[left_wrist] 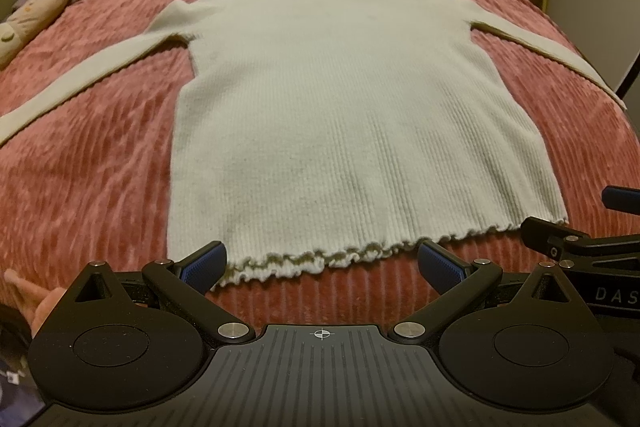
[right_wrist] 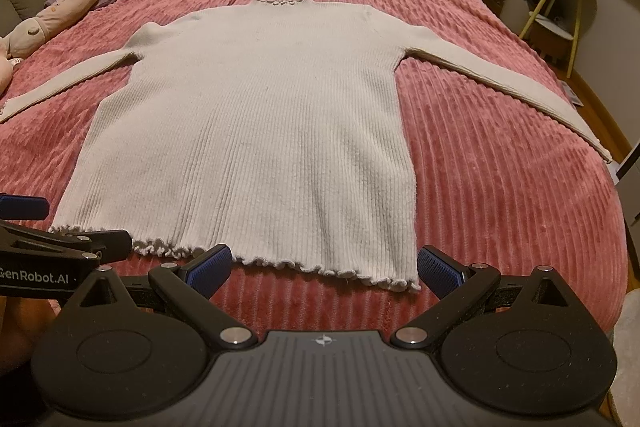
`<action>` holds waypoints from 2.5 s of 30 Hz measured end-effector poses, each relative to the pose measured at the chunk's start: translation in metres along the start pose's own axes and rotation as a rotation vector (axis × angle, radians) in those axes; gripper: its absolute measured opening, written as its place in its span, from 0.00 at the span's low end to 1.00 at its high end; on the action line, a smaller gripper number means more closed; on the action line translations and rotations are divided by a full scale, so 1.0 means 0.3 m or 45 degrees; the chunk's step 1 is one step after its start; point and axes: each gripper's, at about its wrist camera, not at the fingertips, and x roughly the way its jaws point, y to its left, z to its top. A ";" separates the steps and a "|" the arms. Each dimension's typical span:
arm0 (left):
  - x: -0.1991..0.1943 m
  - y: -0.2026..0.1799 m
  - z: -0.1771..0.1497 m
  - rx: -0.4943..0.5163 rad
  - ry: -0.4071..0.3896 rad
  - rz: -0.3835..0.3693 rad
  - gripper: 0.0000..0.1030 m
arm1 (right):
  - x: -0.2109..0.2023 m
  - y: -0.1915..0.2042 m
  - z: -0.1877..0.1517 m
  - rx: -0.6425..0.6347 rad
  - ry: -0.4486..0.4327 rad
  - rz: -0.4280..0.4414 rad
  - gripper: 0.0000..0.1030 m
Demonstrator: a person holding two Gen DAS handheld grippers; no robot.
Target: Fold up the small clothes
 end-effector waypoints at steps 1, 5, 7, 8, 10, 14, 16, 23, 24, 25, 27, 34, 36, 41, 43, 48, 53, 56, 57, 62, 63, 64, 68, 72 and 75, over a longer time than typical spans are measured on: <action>0.000 0.000 0.000 0.000 0.001 -0.001 1.00 | 0.001 -0.001 0.001 0.000 0.001 0.001 0.96; 0.003 0.001 0.002 -0.001 0.003 -0.002 1.00 | 0.004 -0.002 0.003 0.001 0.002 0.002 0.96; 0.006 0.000 0.003 -0.001 0.006 -0.005 1.00 | 0.004 -0.001 0.003 0.000 0.002 0.002 0.96; 0.007 -0.001 0.003 0.000 0.007 -0.005 1.00 | 0.004 -0.001 0.003 0.001 0.002 0.002 0.96; 0.008 -0.002 0.003 0.002 0.008 -0.009 1.00 | 0.005 -0.001 0.003 0.002 0.000 0.003 0.96; 0.009 -0.002 0.005 -0.003 0.009 -0.016 1.00 | 0.010 -0.009 0.004 0.016 0.000 0.014 0.96; 0.010 -0.003 0.005 -0.004 0.008 -0.022 1.00 | 0.011 -0.013 0.005 0.022 -0.006 0.017 0.96; 0.018 -0.010 0.018 0.013 0.001 -0.017 1.00 | 0.007 -0.055 0.008 0.084 -0.077 0.073 0.96; 0.020 -0.011 0.023 0.014 0.000 -0.015 1.00 | 0.005 -0.068 0.008 0.098 -0.111 0.097 0.96; 0.025 -0.012 0.031 0.016 -0.003 -0.012 1.00 | 0.000 -0.087 0.007 0.115 -0.167 0.136 0.96; 0.031 -0.016 0.045 0.021 -0.022 -0.012 1.00 | -0.002 -0.135 -0.001 0.167 -0.276 0.224 0.96; 0.080 -0.087 0.120 0.102 -0.073 -0.059 1.00 | 0.119 -0.321 0.027 0.431 -0.167 0.360 0.96; 0.094 -0.110 0.148 0.134 -0.084 -0.067 1.00 | 0.153 -0.384 0.036 0.477 -0.183 0.402 0.96; 0.146 -0.165 0.246 0.162 -0.127 -0.038 1.00 | 0.206 -0.638 0.078 0.689 -0.406 0.389 0.96; 0.171 -0.175 0.283 0.140 -0.135 -0.049 1.00 | 0.244 -0.787 0.105 0.840 -0.464 0.304 0.95; 0.234 -0.194 0.360 0.061 -0.129 -0.061 1.00 | 0.365 -1.113 0.125 1.220 -0.504 0.124 0.68; 0.286 -0.199 0.396 0.042 -0.106 -0.077 1.00 | 0.490 -1.308 0.077 1.579 -0.448 0.096 0.49; 0.311 -0.195 0.408 0.025 -0.089 -0.093 1.00 | 0.530 -1.341 0.058 1.690 -0.478 0.108 0.45; 0.319 -0.192 0.412 0.016 -0.082 -0.100 1.00 | 0.540 -1.358 0.053 1.714 -0.488 0.102 0.40; 0.335 -0.155 0.424 -0.026 -0.080 -0.147 1.00 | 0.581 -1.402 0.074 1.724 -0.440 0.026 0.07; 0.333 -0.149 0.425 -0.028 -0.093 -0.160 1.00 | 0.568 -1.396 0.097 1.674 -0.434 -0.004 0.07; 0.329 -0.139 0.430 -0.030 -0.112 -0.170 1.00 | 0.553 -1.377 0.139 1.594 -0.439 -0.050 0.07; 0.313 -0.103 0.476 -0.077 -0.178 -0.215 1.00 | 0.475 -1.185 0.345 1.127 -0.561 -0.057 0.06; 0.286 -0.044 0.527 -0.142 -0.258 -0.232 1.00 | 0.450 -0.830 0.543 0.580 -0.624 0.105 0.06; 0.281 0.016 0.555 -0.193 -0.294 -0.235 1.00 | 0.505 -0.525 0.613 0.207 -0.590 0.168 0.06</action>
